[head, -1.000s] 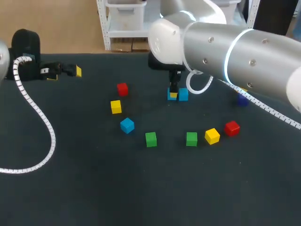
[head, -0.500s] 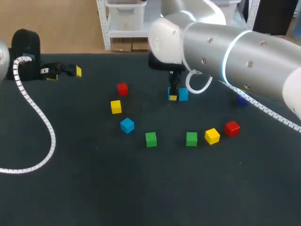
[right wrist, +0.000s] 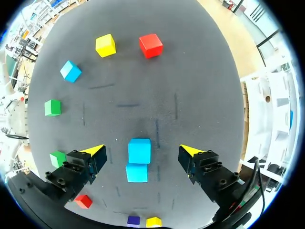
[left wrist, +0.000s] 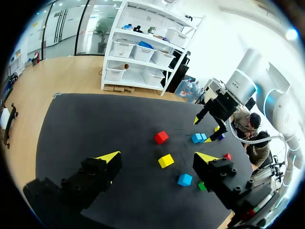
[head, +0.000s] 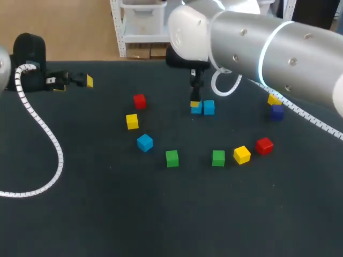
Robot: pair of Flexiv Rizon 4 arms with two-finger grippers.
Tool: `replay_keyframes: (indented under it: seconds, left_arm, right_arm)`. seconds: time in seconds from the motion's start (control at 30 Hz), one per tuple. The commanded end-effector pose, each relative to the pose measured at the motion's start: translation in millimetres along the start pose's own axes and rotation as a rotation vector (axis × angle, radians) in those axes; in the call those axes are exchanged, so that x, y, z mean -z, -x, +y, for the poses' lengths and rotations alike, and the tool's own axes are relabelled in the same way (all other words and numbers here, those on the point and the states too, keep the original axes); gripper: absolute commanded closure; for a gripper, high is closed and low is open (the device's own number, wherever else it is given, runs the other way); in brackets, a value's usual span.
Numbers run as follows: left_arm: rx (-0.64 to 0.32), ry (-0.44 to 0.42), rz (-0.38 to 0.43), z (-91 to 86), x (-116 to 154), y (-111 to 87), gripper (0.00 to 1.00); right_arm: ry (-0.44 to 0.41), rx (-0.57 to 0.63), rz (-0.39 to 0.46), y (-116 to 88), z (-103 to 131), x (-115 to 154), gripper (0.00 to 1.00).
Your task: Place the blue cubes, place green cubes on the blue cubes, place the yellow cubes on the green cubes, then place the red cubes on the yellow cubes, and place purple cube on the red cubes.
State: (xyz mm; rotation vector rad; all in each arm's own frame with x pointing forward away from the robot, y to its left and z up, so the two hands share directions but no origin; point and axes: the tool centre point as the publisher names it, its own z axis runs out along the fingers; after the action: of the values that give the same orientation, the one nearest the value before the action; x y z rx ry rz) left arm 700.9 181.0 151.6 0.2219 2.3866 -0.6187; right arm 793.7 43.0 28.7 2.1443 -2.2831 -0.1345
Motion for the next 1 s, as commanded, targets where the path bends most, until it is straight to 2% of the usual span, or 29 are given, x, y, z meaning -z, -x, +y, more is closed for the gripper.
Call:
replay_keyframes:
  seconds: [0.03, 0.2, 0.53, 0.93, 1.0]
  left_arm:
    - [-0.003, -0.012, -0.007, 2.6, 0.5, -1.6, 0.0]
    - [-0.003, -0.012, -0.007, 2.6, 0.5, -1.6, 0.0]
    - [-0.003, -0.012, -0.007, 2.6, 0.5, -1.6, 0.0]
    - [-0.003, -0.012, -0.007, 2.6, 0.5, -1.6, 0.0]
    - [-0.003, -0.012, -0.007, 2.6, 0.5, -1.6, 0.0]
  right_arm:
    - [-0.067, -0.003, -0.024, -7.3, 14.2, 5.8, 0.0]
    - [-0.075, 0.003, -0.026, -7.0, 16.8, 9.4, 0.0]
    - [-0.04, 0.011, 0.014, -4.8, 6.0, -10.5, 0.0]
    - [-0.019, 0.011, 0.023, -6.7, -0.7, -18.3, 0.0]
    - [-0.016, 0.012, 0.023, -6.6, -0.9, -19.1, 0.04]
